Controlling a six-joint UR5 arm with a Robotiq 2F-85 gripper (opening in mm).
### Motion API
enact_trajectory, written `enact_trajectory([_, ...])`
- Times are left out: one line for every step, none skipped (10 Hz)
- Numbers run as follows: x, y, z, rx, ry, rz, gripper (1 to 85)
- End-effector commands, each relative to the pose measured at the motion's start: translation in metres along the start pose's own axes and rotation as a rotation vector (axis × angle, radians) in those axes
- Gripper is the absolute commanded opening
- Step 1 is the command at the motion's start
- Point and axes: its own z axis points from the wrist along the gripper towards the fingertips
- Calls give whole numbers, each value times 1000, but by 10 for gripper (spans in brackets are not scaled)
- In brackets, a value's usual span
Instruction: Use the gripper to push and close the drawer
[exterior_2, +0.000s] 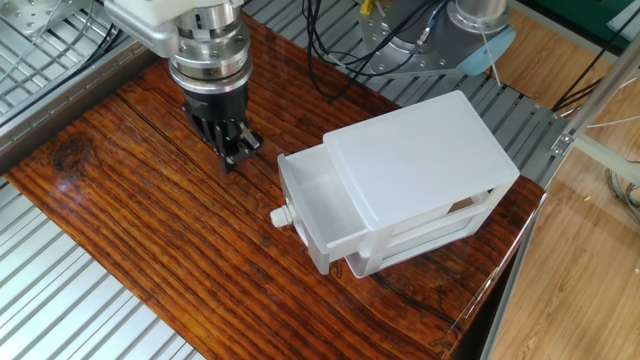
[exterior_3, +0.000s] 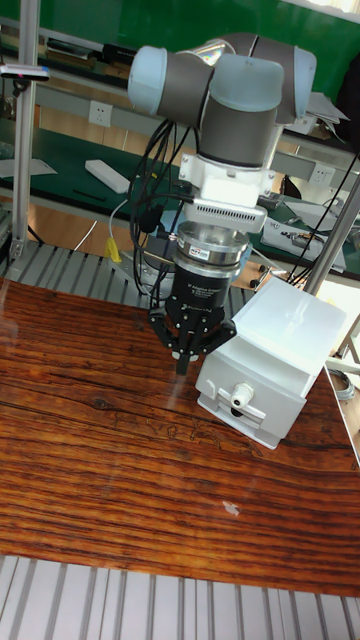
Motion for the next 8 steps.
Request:
enact_trajectory([1, 13, 5, -26, -4, 5, 13])
enact_trajectory([2, 18, 9, -22, -10, 3, 13])
enact_trajectory([5, 22, 11, -22, -6, -7, 13])
enact_trajectory([9, 22, 11, -17, 5, -18, 13])
enact_trajectory([12, 19, 8, -8, 14, -33, 13])
enact_trajectory([15, 18, 6, -3, 22, -37, 13])
enact_trajectory([17, 20, 5, -12, 31, -39, 13])
enact_trajectory([20, 27, 5, -38, 42, -33, 13])
